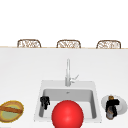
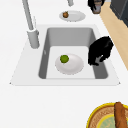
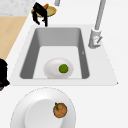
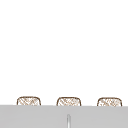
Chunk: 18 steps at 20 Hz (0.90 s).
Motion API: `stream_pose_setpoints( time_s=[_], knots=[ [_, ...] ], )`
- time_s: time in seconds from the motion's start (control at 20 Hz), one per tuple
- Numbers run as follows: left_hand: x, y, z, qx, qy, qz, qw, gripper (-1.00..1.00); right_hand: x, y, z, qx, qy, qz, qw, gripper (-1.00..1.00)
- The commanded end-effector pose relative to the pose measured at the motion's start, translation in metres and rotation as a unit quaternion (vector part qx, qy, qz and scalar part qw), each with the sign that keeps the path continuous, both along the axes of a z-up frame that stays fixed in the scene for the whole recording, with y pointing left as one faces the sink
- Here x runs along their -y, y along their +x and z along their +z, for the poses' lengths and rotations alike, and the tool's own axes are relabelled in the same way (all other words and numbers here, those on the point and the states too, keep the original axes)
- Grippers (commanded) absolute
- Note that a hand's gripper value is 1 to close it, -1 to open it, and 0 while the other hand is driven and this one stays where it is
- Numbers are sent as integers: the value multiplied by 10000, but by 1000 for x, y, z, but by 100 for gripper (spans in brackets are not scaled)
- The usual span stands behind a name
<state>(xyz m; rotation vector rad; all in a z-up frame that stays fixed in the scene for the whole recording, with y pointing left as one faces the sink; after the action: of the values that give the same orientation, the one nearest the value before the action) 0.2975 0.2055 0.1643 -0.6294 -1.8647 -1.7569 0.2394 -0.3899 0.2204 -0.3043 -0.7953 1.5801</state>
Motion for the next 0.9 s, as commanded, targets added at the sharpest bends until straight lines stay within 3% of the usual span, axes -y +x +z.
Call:
stream_pose_setpoints(
  time_s=[0.0, 0.4, 0.75, 0.85],
  knots=[
    [0, 0, 0, 0, 0, 0, 10000, 0, 11, 0, -29, -70, 0, 0, 10000, 100],
    [0, 0, 0, 0, 0, 0, 10000, 0, 26, 14, -87, -16, -162, 139, 9998, 100],
    [0, 0, 0, 0, 0, 0, 10000, 0, 31, 29, -85, -192, -72, 100, 9997, 100],
    [0, 0, 0, 0, 0, 0, 10000, 0, 37, 19, -88, -320, -69, 55, 9994, 100]
  ],
)
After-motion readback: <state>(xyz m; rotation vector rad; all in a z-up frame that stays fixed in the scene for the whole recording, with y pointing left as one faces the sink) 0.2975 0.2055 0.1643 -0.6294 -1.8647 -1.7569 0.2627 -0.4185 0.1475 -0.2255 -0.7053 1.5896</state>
